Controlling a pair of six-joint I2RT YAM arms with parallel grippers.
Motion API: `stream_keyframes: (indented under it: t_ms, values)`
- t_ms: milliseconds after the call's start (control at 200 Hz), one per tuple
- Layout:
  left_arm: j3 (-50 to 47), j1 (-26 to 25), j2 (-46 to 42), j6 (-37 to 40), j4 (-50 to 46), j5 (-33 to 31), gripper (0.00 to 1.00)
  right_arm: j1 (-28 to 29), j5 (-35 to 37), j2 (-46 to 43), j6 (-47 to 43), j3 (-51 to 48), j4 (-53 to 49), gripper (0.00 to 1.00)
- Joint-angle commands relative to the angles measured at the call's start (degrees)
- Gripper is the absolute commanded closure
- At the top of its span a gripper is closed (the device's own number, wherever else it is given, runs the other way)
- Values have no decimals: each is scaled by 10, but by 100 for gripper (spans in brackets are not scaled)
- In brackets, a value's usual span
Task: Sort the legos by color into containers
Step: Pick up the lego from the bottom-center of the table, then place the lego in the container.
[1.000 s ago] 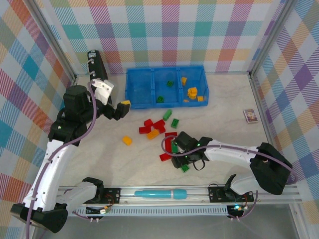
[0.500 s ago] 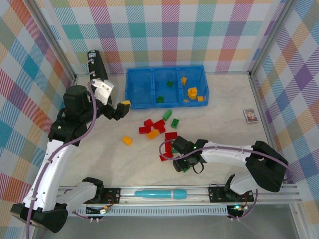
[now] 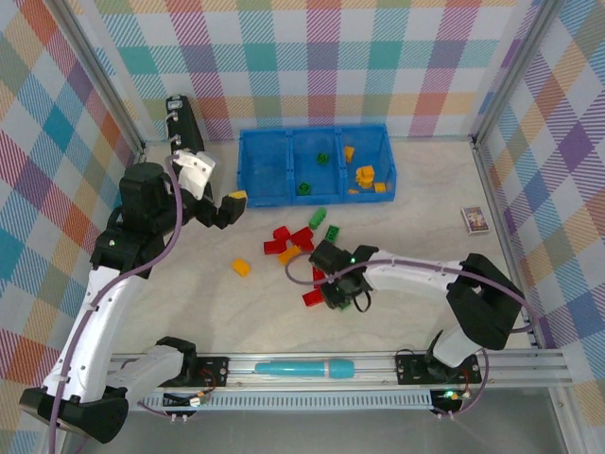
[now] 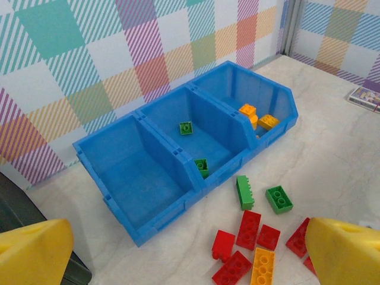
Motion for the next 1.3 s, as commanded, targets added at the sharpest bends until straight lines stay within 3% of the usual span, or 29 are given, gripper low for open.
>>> stream_keyframes:
  t_ms: [0,175,355,485,765,955,1295]
  values:
    - [0,-4,-17,3,0,8,0,-59,30,3,-79,64,-21,63]
    - [-2,-4,-19,6,-1,2,0,-161,37,28,-180,178,20,63]
    - [-4,-4,-19,7,1,1,0,-218,56,87,-246,301,102,63]
    - [-6,-4,-15,8,3,3,0,-233,90,148,-279,396,151,63]
    - [-4,-4,-11,13,-1,2,0,-253,85,289,-274,581,176,62]
    - [-16,-4,-27,14,14,33,0,-266,43,359,-246,638,184,61]
    - [-27,-4,-30,14,25,31,0,-268,-10,461,-209,700,155,60]
